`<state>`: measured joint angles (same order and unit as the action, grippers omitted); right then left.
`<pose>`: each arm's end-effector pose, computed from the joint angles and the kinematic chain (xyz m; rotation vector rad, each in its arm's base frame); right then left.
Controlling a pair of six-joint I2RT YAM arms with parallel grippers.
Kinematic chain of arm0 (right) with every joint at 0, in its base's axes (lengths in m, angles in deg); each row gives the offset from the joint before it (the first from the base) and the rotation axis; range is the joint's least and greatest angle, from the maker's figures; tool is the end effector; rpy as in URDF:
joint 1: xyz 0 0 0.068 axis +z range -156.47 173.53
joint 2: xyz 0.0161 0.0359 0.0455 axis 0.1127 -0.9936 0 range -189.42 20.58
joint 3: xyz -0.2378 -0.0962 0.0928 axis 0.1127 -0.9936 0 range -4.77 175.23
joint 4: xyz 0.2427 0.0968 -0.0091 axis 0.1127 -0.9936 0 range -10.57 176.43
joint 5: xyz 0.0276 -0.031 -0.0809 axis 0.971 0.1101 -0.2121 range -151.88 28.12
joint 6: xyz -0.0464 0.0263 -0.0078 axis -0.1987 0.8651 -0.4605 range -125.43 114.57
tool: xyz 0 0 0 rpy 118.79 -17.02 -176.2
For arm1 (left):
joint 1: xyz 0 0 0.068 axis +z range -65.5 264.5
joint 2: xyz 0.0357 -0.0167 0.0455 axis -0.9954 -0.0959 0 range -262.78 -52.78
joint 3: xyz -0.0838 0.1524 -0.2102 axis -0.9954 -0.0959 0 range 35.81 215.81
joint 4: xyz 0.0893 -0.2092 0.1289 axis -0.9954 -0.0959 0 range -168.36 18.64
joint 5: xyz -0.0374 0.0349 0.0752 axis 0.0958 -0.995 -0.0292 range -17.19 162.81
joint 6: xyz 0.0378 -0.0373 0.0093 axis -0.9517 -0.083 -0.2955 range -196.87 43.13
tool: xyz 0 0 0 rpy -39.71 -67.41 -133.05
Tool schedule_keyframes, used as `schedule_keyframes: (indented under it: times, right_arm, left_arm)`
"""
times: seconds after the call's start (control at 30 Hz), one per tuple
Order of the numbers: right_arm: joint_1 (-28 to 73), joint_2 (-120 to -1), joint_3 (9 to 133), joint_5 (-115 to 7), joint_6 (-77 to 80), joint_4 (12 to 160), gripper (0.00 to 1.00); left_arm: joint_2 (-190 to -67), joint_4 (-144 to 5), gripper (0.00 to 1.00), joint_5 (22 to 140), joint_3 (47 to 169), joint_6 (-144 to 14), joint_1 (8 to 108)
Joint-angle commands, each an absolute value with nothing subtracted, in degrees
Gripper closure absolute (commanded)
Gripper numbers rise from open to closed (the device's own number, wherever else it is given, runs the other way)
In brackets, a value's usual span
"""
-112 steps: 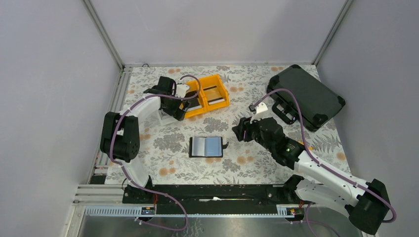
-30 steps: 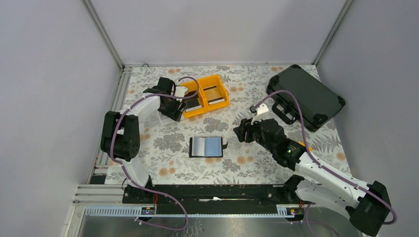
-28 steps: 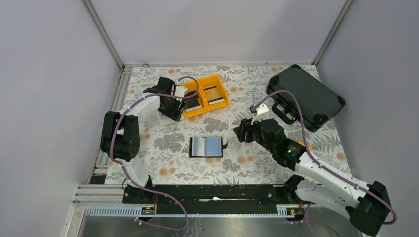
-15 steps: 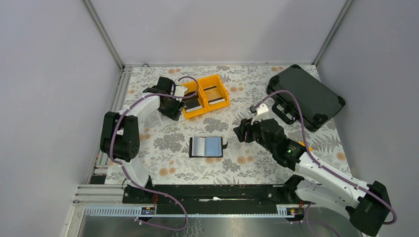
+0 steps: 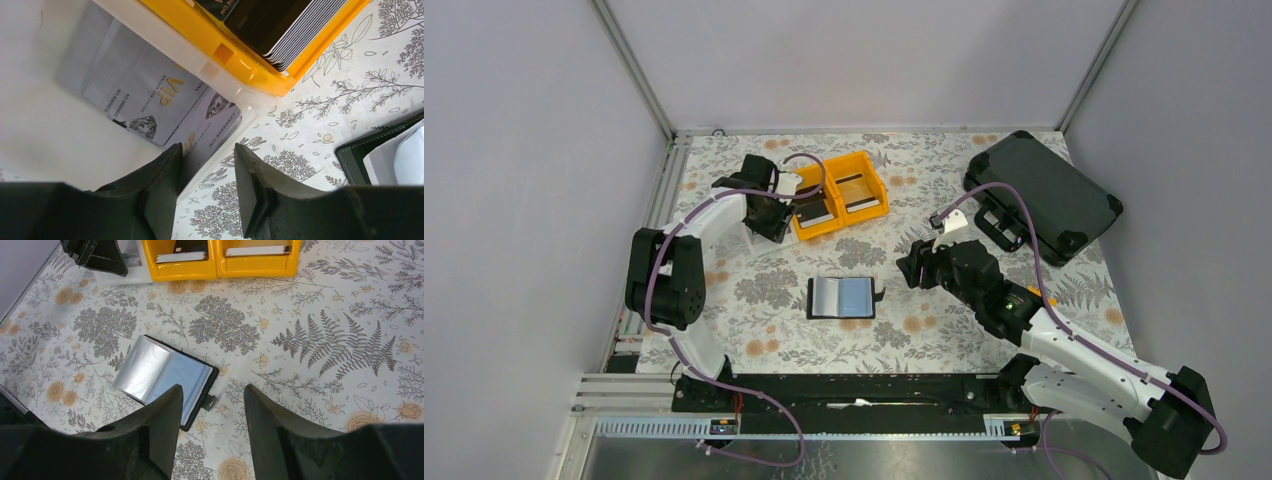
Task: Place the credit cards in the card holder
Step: Pick up the credit card from the storage box.
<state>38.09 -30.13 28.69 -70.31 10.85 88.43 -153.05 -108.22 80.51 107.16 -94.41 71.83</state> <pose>0.1533 0.1436 0.2737 -0.3558 1.8438 0.6060 0.3458 -0.0825 0.2076 0.7438 2.6059 -0.1575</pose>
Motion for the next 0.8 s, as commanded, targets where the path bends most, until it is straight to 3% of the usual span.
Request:
schedule_keyframes:
  times: [0.0,0.47,0.77]
  right_arm:
    - [37.59,-29.81,28.93,-71.12,9.88,89.85,0.45]
    - [37.65,-29.95,28.93,-71.03,9.93,89.86,0.45]
    - [37.65,-30.01,28.93,-71.03,9.91,89.89,0.45]
  left_arm:
    - [-150.03,-109.13,0.57,80.71,109.76,-94.01,72.17]
    - [-148.92,-109.33,0.61,80.26,109.88,-93.83,72.46]
    - [-148.63,-109.15,0.74,79.84,109.72,-93.83,72.46]
